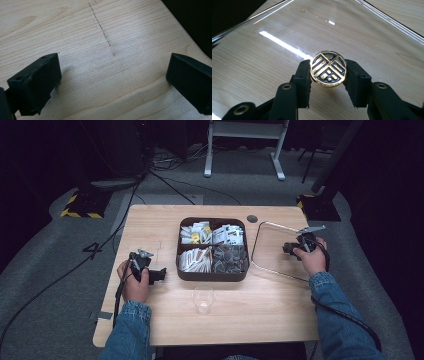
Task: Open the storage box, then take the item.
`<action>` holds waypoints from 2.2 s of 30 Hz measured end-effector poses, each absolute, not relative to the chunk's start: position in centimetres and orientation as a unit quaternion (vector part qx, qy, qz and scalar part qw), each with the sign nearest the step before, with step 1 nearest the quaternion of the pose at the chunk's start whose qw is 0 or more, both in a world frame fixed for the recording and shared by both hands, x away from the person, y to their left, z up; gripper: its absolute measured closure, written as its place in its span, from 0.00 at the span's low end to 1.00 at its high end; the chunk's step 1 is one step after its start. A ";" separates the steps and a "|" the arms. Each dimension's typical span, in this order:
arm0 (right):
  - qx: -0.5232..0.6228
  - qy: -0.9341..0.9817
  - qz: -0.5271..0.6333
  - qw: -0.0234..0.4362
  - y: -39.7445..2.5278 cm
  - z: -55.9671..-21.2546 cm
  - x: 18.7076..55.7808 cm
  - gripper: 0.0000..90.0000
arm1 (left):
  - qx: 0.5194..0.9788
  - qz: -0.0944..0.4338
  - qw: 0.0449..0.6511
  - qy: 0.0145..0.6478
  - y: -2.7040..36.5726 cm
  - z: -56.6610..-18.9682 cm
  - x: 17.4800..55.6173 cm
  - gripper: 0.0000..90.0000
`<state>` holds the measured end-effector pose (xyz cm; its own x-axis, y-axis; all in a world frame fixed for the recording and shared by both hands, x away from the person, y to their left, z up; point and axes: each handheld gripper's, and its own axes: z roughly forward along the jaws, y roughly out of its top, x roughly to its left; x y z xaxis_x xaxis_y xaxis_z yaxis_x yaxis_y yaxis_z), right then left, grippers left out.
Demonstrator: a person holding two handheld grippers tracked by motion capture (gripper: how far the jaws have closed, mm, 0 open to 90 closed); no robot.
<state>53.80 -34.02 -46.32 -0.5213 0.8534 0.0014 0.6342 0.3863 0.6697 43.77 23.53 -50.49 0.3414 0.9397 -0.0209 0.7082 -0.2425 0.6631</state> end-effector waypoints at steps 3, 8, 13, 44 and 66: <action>0.458 0.814 0.313 0.173 -34.0 -46.6 53.7 0.65 | 0.764 0.195 0.296 0.539 23.5 -50.5 43.8 0.00; 0.457 0.815 0.311 0.172 -34.0 -47.0 53.7 0.65 | 0.764 0.195 0.296 0.539 23.5 -50.5 43.8 0.00; 0.460 0.815 0.309 0.169 -33.9 -47.5 53.6 0.65 | 0.764 0.195 0.296 0.540 23.5 -50.5 43.8 0.00; 0.476 0.773 0.377 0.183 -33.8 -45.5 53.1 0.48 | 0.764 0.196 0.296 0.539 23.5 -50.5 43.8 0.00; 0.440 0.768 0.433 0.171 -29.0 -40.7 51.5 0.50 | 0.765 0.194 0.297 0.537 23.5 -50.5 43.8 0.00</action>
<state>51.52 -29.02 -40.65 -0.5547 0.8236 0.1183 0.5281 0.2386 0.8150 43.78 23.51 -50.49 0.3473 0.9375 -0.0216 0.7068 -0.2466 0.6630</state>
